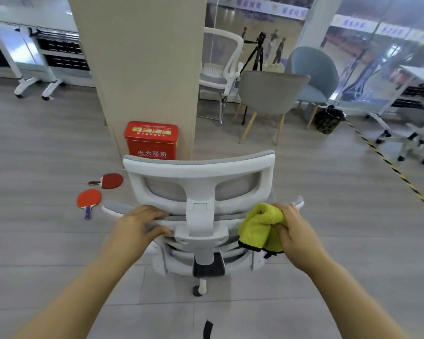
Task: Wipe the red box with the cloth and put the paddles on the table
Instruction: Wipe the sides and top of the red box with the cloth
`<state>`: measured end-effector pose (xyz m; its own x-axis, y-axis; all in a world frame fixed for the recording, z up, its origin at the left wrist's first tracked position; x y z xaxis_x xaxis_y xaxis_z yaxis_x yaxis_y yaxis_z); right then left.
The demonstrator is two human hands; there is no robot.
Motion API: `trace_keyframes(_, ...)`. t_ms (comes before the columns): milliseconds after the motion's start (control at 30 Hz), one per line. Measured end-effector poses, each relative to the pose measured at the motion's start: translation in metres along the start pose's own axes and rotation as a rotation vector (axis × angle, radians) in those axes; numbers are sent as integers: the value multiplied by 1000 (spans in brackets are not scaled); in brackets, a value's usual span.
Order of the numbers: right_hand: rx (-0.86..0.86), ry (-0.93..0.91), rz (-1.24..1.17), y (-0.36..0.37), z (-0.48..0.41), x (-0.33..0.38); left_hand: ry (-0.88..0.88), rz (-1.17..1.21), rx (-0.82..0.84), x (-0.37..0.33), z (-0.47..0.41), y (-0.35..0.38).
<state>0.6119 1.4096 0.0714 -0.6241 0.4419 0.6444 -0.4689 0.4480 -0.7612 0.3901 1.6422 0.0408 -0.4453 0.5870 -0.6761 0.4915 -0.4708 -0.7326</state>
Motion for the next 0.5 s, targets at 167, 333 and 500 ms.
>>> trace_keyframes(167, -108, 58, -11, -35, 7, -44, 85, 7, 45, -43, -38, 41)
trace_keyframes(333, -217, 98, 26, -65, 4, -83, 162, -19, 121, -81, -82, 81)
trace_keyframes(500, -291, 196, 85, -84, 8, -119, 219, -34, 225, -111, -118, 114)
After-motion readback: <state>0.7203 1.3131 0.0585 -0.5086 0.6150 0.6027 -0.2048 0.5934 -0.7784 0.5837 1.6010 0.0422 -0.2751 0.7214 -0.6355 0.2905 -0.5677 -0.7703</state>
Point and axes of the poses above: each hand's wrist, its own z-axis away from the middle knuckle, its own y-axis out of the palm, x = y × z, the point moved 6 cm from there along -z, towards the middle knuckle, and after that the axes turned 1 degree about z, right-handed, at the moved point
